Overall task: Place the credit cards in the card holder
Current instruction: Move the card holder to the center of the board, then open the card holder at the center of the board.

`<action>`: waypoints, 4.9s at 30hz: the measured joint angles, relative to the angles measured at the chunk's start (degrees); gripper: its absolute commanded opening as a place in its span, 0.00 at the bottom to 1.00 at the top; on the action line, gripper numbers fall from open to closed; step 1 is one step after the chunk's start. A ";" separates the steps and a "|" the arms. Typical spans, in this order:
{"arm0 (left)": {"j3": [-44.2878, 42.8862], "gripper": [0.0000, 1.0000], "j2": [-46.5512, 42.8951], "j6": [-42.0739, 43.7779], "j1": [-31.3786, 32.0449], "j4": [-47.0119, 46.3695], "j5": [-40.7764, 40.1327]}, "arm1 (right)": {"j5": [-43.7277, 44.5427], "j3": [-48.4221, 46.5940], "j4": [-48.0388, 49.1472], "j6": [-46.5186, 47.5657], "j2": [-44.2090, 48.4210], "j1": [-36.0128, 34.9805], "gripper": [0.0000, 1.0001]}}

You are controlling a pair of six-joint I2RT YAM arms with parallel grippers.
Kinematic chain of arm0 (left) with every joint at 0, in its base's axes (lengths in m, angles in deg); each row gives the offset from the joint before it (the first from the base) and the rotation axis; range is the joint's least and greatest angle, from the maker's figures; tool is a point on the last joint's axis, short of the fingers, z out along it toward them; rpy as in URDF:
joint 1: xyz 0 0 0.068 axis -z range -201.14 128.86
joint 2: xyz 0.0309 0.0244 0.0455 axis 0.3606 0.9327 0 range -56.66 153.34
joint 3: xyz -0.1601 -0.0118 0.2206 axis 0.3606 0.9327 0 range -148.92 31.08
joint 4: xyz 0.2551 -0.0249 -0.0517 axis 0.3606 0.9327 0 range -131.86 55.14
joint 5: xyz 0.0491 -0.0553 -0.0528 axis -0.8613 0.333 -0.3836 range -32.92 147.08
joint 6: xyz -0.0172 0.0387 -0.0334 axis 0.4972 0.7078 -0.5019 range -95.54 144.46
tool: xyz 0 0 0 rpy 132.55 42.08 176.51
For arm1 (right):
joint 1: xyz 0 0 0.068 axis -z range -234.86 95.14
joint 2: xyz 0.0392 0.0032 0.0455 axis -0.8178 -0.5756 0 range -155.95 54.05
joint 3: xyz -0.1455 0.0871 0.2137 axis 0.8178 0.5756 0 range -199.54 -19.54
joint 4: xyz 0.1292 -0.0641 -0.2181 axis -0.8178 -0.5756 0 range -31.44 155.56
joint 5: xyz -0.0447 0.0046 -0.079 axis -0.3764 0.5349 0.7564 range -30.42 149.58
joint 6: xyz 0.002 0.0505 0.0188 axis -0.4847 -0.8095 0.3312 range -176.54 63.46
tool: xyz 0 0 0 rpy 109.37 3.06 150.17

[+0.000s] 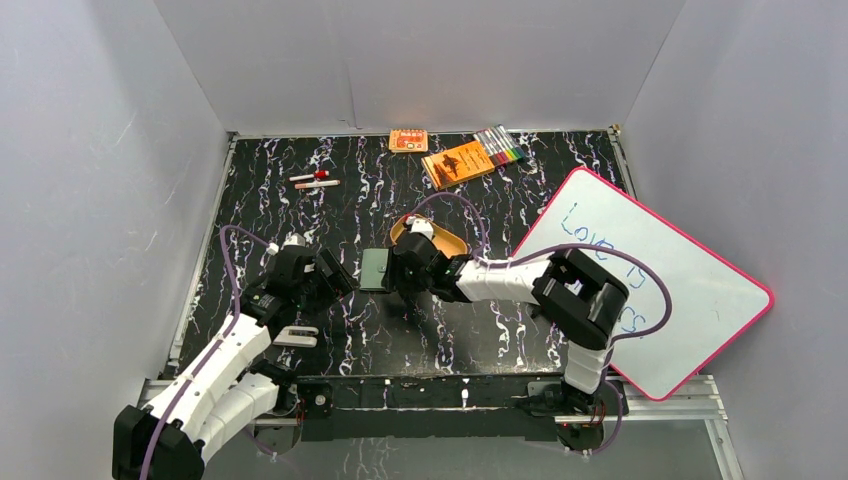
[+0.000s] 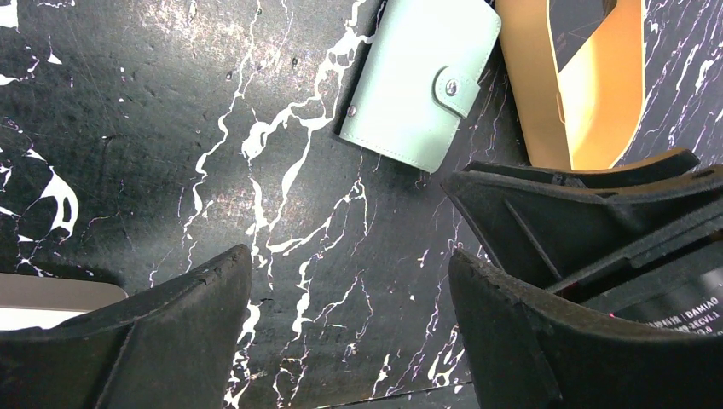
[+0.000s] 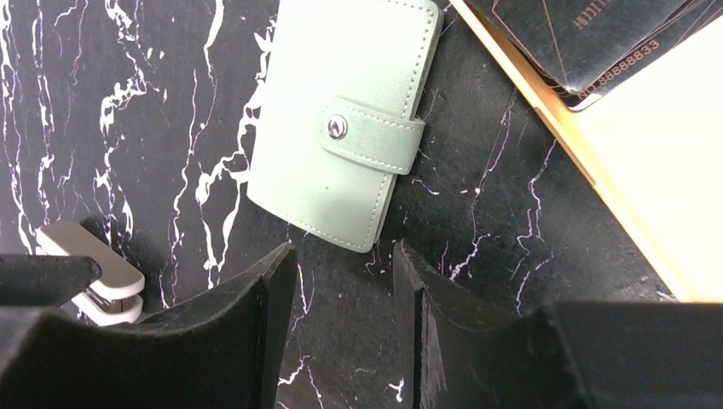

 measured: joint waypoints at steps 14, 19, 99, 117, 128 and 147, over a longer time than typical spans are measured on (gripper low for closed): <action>0.00 0.81 -1.14 -0.13 0.00 0.00 0.02 | -0.02 -1.07 1.29 -4.35 -3.65 0.09 0.48; 0.00 0.81 -1.14 -0.44 0.00 0.00 0.04 | -0.31 -1.36 1.73 -4.76 -4.52 0.33 0.41; 7.82 0.25 21.49 -2.45 13.35 -32.65 15.85 | -3.19 14.40 -15.54 13.33 24.94 -3.04 0.37; 7.85 0.01 21.92 -4.55 13.42 -36.24 16.22 | 6.34 4.04 -16.83 14.95 12.24 -8.72 0.36; 10.91 0.00 25.05 -8.07 13.44 -40.92 14.80 | 9.60 3.04 -16.79 16.09 9.44 -10.21 0.41; 12.48 0.00 24.48 -10.36 13.49 -42.91 13.88 | 20.06 -3.58 -22.05 18.69 1.31 -14.43 0.43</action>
